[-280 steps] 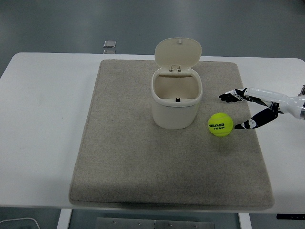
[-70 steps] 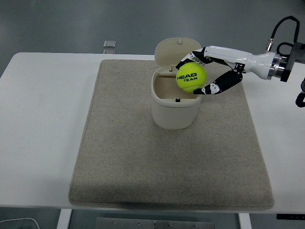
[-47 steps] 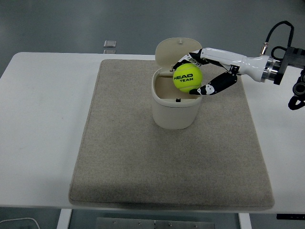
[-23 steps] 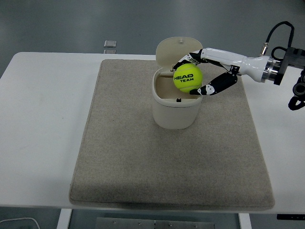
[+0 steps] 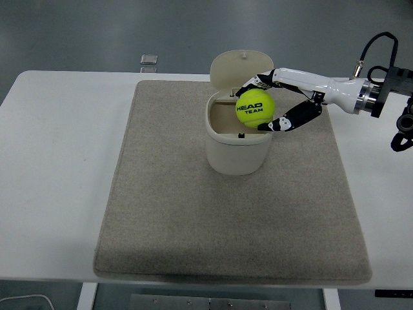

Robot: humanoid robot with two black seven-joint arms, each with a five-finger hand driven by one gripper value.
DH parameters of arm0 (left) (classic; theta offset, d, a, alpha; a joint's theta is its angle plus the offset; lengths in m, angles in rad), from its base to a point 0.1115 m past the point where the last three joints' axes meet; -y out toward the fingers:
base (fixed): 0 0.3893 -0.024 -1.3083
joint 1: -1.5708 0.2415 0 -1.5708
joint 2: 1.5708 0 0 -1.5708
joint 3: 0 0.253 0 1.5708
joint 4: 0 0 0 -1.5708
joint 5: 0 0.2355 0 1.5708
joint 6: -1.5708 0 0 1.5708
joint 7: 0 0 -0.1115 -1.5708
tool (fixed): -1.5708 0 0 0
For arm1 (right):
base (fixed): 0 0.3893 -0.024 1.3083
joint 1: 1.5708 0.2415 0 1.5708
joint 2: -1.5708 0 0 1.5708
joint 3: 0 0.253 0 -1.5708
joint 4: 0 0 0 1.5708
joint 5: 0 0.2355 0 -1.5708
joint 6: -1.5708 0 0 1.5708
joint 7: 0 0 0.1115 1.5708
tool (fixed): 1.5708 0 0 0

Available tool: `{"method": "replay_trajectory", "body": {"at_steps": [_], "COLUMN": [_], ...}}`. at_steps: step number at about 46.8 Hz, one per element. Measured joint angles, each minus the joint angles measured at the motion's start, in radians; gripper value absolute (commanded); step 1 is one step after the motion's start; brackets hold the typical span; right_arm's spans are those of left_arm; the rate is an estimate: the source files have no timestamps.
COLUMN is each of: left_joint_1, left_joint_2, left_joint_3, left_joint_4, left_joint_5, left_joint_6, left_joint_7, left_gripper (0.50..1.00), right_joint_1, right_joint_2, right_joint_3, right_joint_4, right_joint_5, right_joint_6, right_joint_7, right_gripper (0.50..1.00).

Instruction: Pick up the tennis ball and place it in the box.

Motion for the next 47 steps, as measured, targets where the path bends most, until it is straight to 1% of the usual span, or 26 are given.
{"method": "replay_trajectory", "body": {"at_steps": [9, 10, 12, 36, 41, 47], "left_joint_1": [0.001, 0.0, 0.0, 0.0, 0.0, 0.0], "left_joint_2": [0.0, 0.0, 0.0, 0.0, 0.0, 0.0], "left_joint_3": [0.0, 0.0, 0.0, 0.0, 0.0, 0.0], "left_joint_4": [0.0, 0.0, 0.0, 0.0, 0.0, 0.0], "left_joint_5": [0.0, 0.0, 0.0, 0.0, 0.0, 0.0], "left_joint_6": [0.0, 0.0, 0.0, 0.0, 0.0, 0.0], "left_joint_7": [0.0, 0.0, 0.0, 0.0, 0.0, 0.0], "left_gripper": [0.992, 0.992, 0.992, 0.992, 0.992, 0.992], "right_joint_1": [-0.005, -0.005, -0.005, -0.005, -0.005, 0.001], "right_joint_2": [0.0, 0.0, 0.0, -0.002, -0.012, -0.042], "right_joint_3": [0.0, 0.0, 0.0, 0.0, 0.002, 0.006], "right_joint_4": [0.0, 0.0, 0.0, 0.0, 0.001, 0.005], "right_joint_5": [0.0, 0.0, 0.0, 0.001, 0.014, 0.063], "right_joint_6": [0.002, 0.002, 0.005, 0.019, 0.045, 0.115], "right_joint_7": [0.0, 0.0, 0.0, 0.001, 0.001, 0.001], "right_gripper": [0.827, 0.834, 0.862, 0.879, 0.879, 0.879]}}
